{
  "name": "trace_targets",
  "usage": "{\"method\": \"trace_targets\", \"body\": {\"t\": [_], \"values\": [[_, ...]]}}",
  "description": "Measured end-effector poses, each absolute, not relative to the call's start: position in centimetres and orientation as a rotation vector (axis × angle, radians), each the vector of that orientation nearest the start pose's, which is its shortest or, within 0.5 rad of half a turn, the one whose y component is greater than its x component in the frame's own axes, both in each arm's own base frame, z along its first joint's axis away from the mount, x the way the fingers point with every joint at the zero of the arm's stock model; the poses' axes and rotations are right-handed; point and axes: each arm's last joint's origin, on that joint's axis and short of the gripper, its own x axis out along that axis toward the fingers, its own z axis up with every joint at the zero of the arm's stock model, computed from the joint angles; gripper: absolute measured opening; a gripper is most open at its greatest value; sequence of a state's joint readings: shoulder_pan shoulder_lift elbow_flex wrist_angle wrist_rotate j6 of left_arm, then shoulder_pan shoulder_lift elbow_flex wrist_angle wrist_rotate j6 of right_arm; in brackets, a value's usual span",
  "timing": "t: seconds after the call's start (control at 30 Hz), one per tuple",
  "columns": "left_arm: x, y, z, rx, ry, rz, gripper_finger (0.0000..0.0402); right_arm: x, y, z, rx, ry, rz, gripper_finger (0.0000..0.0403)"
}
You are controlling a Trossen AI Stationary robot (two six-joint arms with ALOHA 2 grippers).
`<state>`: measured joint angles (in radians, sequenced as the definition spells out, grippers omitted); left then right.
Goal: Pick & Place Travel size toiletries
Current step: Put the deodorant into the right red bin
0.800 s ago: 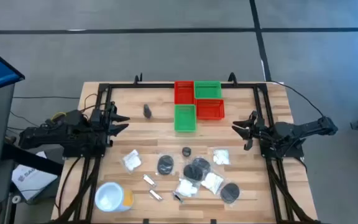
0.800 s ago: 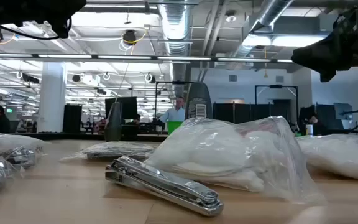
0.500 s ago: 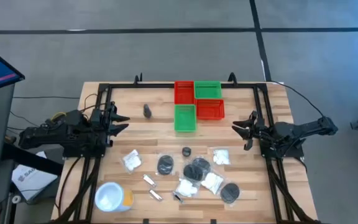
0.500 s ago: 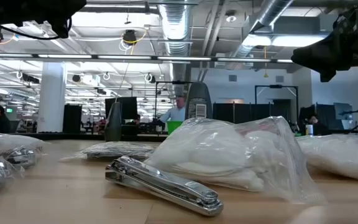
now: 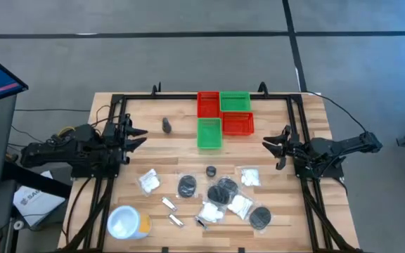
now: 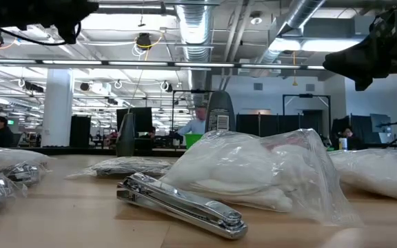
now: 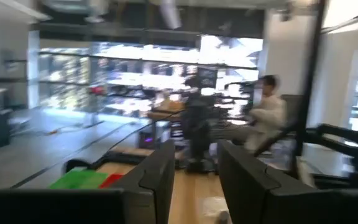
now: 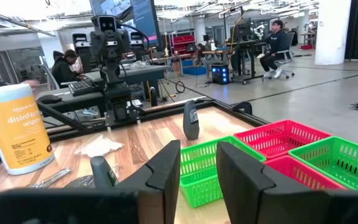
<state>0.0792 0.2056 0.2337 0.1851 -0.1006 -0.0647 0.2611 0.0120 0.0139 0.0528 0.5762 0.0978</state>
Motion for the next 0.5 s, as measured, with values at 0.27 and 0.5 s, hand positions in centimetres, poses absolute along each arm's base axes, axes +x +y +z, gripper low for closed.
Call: {"method": "trace_targets", "body": {"t": [0.27,0.5], "values": [[13.2,2.2,22.3,-0.057,-0.007,0.437,0.0121,9.4,0.9,17.2,0.119,-0.066,-0.312,0.0096],[15.2,4.6,21.7,-0.051,0.082,0.601,0.0191,9.4,0.9,17.2,0.119,-0.066,-0.312,0.0096]]}}
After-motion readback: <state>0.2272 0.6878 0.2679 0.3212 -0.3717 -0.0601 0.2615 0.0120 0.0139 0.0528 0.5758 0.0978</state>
